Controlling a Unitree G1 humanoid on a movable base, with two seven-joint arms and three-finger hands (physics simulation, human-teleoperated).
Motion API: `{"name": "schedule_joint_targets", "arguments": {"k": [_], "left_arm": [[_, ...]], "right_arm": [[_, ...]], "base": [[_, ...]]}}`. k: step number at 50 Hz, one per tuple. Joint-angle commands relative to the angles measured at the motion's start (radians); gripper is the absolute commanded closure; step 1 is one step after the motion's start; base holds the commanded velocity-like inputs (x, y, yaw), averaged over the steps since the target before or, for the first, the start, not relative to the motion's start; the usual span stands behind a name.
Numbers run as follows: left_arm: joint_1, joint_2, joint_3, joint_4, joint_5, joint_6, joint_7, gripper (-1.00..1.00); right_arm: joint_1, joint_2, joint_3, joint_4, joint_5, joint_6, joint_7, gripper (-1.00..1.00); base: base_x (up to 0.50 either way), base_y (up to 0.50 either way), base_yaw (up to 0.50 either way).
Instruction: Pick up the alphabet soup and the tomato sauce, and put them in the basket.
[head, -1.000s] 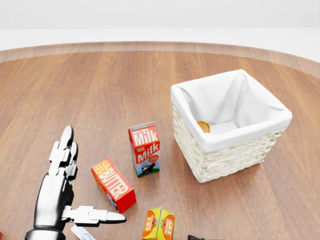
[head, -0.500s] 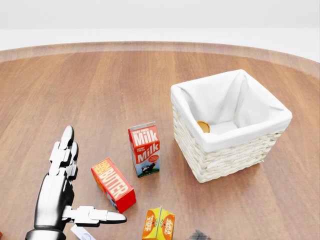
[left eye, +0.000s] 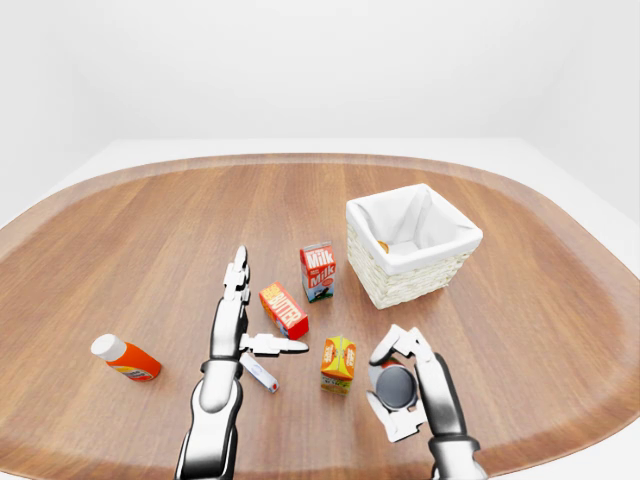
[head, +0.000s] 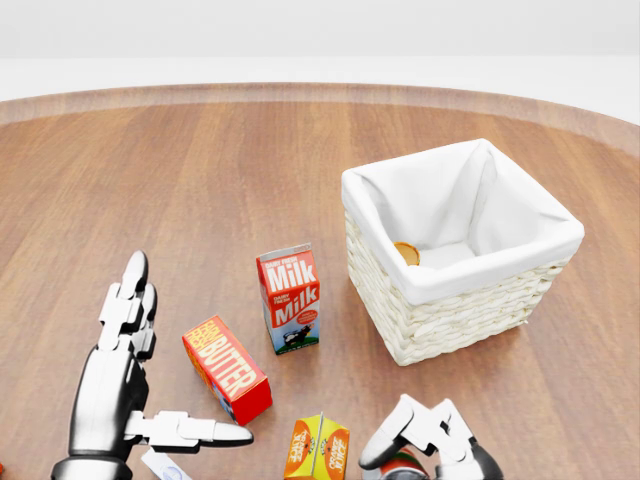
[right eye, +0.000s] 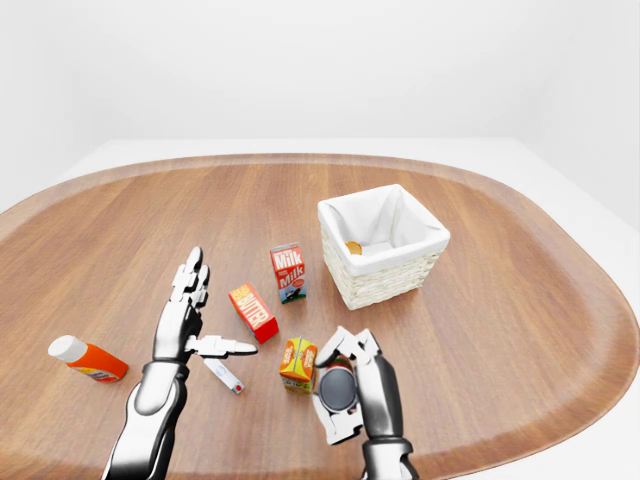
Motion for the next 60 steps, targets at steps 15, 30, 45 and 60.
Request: {"name": "schedule_joint_targets", "arguments": {"k": [15,30,45,60], "left_arm": [[-0.007,0.001,0.001,0.010,-0.005,0.000,-0.001,-1.00],[-0.004,0.001,0.000,0.014,0.000,0.000,-0.003,-1.00],[-0.005,0.002,0.002,0.022,-0.002,0.000,-0.005,-1.00],[-0.013,0.002,0.003,0.033,-0.003,0.000,-0.002,-1.00]], "right_arm": [[0.032,-0.045,0.024,-0.278,-0.078,0.000,0.006,1.00],[-0.066,0.017,-0.018,-0.503,-0.183,0.086,0.162,1.00],[-0.219,0.101,-0.116,-0.478,-0.215,0.129,0.296,1.00],[-0.466,0.160,-0.207,-0.440,-0.270,0.175,0.479,1.00]], "base": [[0.00,0.00,0.00],[0.00,0.00,0.00],[0.00,0.00,0.00],[0.00,0.00,0.00]]}}
